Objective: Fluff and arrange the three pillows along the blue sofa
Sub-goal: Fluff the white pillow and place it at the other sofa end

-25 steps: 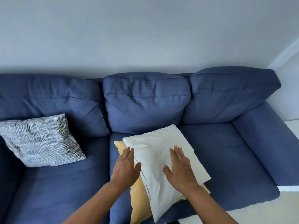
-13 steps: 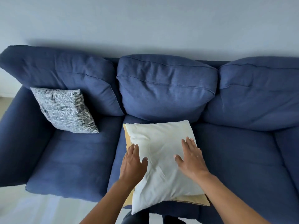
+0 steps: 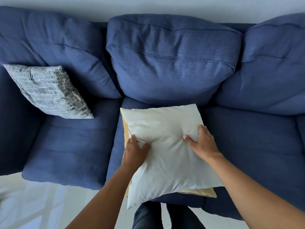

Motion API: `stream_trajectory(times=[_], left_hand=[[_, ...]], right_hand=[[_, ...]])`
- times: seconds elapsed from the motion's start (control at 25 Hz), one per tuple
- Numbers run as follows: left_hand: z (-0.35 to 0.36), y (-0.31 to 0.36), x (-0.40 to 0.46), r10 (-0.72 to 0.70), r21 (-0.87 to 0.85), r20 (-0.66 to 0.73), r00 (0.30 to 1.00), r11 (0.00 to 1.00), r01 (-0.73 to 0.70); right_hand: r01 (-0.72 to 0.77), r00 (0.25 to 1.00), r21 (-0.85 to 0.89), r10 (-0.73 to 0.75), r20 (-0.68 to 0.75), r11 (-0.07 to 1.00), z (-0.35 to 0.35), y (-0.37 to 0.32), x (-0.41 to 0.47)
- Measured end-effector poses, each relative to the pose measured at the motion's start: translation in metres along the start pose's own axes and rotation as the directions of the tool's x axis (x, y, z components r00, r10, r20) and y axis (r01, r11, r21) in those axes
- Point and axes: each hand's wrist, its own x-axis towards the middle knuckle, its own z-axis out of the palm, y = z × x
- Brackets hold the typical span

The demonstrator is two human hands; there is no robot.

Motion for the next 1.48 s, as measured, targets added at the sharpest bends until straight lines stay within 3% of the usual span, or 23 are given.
stream_trajectory(times=[0.24, 0.48, 0.92, 1.48], left_hand=[[0.007, -0.01, 0.017, -0.168, -0.088, 0.081, 0.982, 0.981, 0.175], [-0.017, -0.015, 0.01, -0.277, -0.311, 0.219, 0.935, 0.889, 0.336], [-0.084, 0.033, -0.034, 0.009, -0.414, 0.206, 0.979, 0.907, 0.079], [-0.127, 0.077, -0.061, 0.33, -0.57, 0.135, 0.934, 0.797, -0.199]], right_hand=[[-0.214, 0.972, 0.252, 0.179, 0.152, 0.944, 0.014, 0.009, 0.005], [-0.263, 0.963, 0.478, 0.194, 0.188, 0.838, 0.008, -0.001, -0.02], [-0.11, 0.993, 0.77, 0.109, 0.053, 0.629, -0.057, -0.046, -0.111], [0.137, 0.983, 0.819, 0.026, -0.182, 0.557, -0.099, -0.056, -0.161]])
